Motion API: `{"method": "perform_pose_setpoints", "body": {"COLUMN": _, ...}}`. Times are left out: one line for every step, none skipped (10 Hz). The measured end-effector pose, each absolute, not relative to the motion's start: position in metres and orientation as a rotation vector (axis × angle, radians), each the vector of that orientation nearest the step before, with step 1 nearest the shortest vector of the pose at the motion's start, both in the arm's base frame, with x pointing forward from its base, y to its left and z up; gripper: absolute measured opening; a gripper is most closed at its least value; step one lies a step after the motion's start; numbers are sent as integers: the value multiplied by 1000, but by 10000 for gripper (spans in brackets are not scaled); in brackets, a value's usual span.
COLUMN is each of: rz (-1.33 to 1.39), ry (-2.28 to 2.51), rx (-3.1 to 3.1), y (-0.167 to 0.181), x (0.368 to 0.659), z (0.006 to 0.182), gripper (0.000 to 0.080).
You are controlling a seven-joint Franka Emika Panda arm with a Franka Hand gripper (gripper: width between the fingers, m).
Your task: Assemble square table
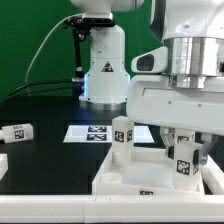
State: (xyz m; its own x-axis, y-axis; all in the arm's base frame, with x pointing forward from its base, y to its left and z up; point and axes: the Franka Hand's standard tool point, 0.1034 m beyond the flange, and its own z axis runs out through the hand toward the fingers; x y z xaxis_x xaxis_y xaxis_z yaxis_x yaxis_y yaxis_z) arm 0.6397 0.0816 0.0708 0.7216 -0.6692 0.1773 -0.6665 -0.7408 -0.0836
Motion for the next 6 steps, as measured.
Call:
{"method": "perform_pose_setpoints", "body": {"rz": -307, "ry": 1127, "rx": -2901, "y": 81, "x": 640, "z": 71, "gripper": 290}}
{"method": "perform_pose_setpoints", "body": {"rz": -310, "ry": 1126, "rx": -2897, "y": 82, "x": 641, "z": 73, "gripper": 365}}
{"method": "perform_pose_setpoints", "body": {"rz": -327, "ry": 1078, "rx": -2900, "y": 79, "x": 646, "z": 84, "gripper": 365}}
{"method": "perform_pose_setpoints", "body": {"rz": -332, "ry": 1054, "rx": -2894, "y": 74, "x": 650, "z": 97, "gripper": 549}}
{"method": "perform_pose_setpoints", "body": {"rz": -316, "ry": 1059, "rx": -2882, "y": 71, "x": 651, "z": 109, "gripper": 629}}
{"method": "perform_pose_setpoints", "body": {"rz": -305, "ry": 1066, "rx": -2877, "y": 68, "x": 652, "z": 113, "gripper": 629}}
